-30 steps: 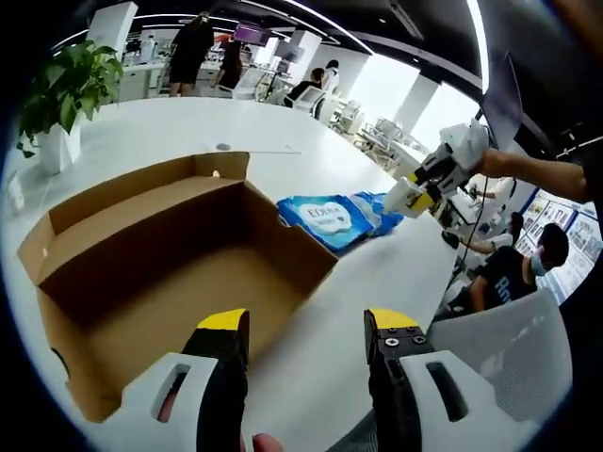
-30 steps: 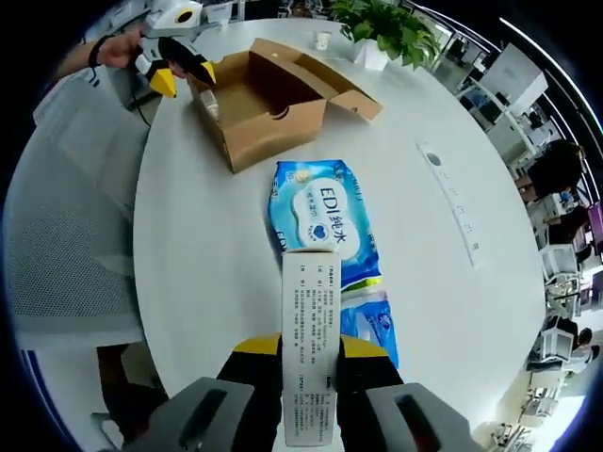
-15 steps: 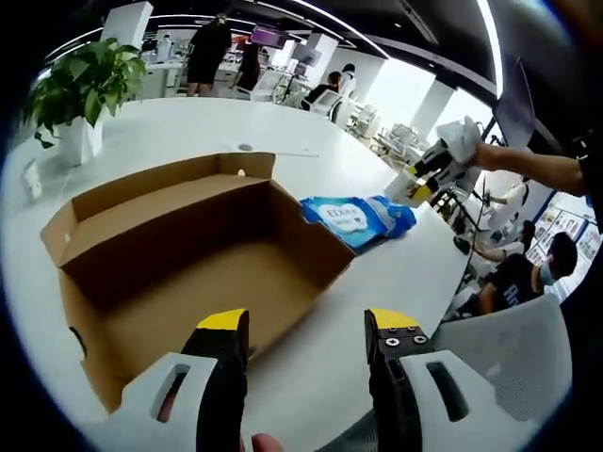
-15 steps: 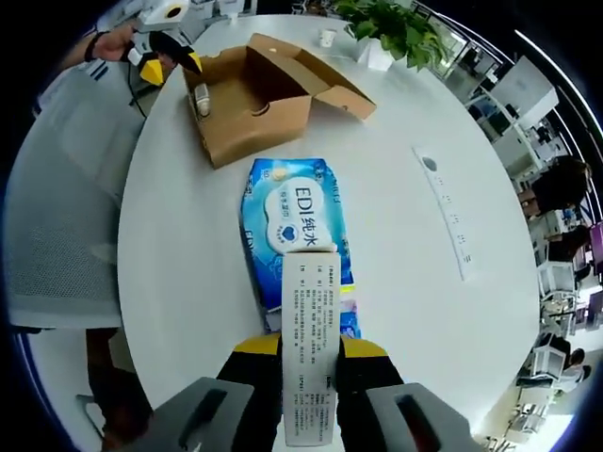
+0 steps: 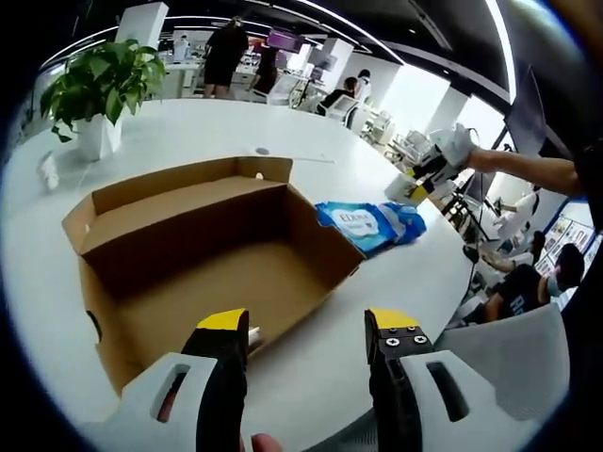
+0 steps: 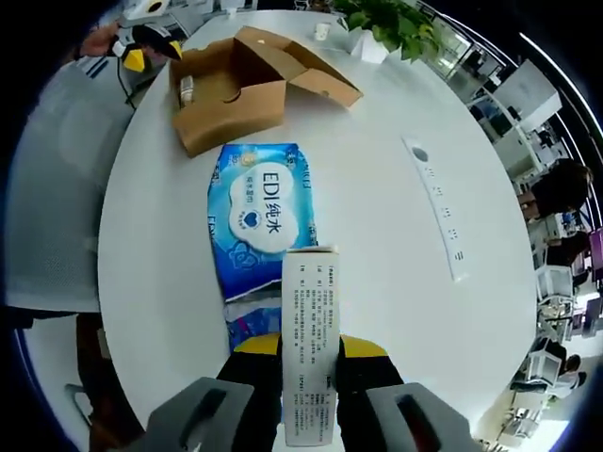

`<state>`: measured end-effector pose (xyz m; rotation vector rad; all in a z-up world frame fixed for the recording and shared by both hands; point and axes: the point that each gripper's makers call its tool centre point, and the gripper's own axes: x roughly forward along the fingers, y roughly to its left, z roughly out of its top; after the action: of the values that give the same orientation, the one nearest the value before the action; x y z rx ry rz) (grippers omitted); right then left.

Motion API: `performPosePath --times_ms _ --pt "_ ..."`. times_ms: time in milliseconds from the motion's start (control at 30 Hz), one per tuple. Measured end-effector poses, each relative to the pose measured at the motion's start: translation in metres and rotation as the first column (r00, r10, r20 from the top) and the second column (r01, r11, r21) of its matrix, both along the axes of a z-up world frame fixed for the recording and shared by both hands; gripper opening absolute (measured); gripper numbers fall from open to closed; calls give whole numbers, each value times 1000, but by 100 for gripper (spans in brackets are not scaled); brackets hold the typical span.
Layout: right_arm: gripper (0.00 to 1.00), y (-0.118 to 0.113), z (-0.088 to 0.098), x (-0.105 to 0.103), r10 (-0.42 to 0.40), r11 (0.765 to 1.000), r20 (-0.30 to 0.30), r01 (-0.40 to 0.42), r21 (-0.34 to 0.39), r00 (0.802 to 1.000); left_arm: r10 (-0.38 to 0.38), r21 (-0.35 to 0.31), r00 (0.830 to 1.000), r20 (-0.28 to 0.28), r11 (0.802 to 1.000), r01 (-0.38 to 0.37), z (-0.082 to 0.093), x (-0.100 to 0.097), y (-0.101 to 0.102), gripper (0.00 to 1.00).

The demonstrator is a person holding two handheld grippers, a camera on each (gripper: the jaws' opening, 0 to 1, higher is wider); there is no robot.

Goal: Operate the shoe box by opening the lid, removing the specified soft item, and placing it in the target area until the item is outside and the box remains undamaged.

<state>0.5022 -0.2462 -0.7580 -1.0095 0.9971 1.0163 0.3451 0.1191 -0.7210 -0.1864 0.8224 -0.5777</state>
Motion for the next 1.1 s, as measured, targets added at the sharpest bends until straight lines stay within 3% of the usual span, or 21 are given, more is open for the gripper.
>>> performPosePath --times_ms 533,1100 --pt "17 -14 -29 34 44 998 -5 -44 -40 999 62 26 998 9 998 -62 8 -7 9 51" --pt "18 -17 -55 40 68 995 -45 -71 -74 997 99 37 995 11 994 -99 11 -11 20 51"
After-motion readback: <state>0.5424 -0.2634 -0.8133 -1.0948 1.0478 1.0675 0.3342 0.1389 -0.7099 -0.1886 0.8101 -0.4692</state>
